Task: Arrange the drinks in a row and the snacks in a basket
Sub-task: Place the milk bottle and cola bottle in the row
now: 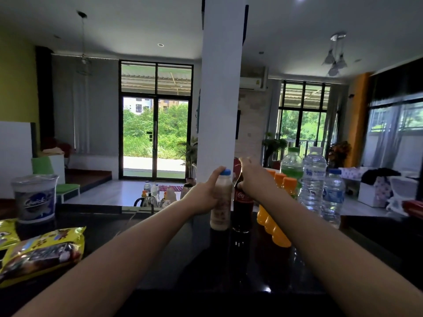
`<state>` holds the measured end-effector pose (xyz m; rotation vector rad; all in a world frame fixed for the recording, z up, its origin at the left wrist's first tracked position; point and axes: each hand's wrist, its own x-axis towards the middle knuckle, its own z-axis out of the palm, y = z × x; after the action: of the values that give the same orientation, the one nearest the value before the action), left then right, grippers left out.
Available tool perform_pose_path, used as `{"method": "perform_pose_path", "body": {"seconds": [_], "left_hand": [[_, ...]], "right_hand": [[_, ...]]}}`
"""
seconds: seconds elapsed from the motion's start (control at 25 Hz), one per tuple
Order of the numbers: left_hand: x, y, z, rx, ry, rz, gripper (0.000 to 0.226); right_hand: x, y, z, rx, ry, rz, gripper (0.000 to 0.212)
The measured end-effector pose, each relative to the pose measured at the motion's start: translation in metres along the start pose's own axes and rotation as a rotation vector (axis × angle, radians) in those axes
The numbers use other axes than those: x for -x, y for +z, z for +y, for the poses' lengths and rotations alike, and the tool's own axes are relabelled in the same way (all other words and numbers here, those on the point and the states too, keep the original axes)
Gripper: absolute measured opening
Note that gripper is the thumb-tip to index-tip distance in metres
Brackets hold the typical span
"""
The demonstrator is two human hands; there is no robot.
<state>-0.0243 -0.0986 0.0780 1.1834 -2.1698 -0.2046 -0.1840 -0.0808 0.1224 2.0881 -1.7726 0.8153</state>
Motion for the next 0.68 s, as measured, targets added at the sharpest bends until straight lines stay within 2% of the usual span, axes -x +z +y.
{"method": "perform_pose_path", "body": {"seconds": [0.56,0.68], "left_hand": [[-0.034,0.037,0.004,-0.123,0.009,0.075,0.096],[-0.031,0.039,0.000,-0.173,-0.004,0.025,0.101]], "right_hand": [[-0.026,0.016,0.021,-0.011,0.110,-0.007,0.049],[-0.023,0.016,0.021,0.047,0.111,-0.020,0.062]]}}
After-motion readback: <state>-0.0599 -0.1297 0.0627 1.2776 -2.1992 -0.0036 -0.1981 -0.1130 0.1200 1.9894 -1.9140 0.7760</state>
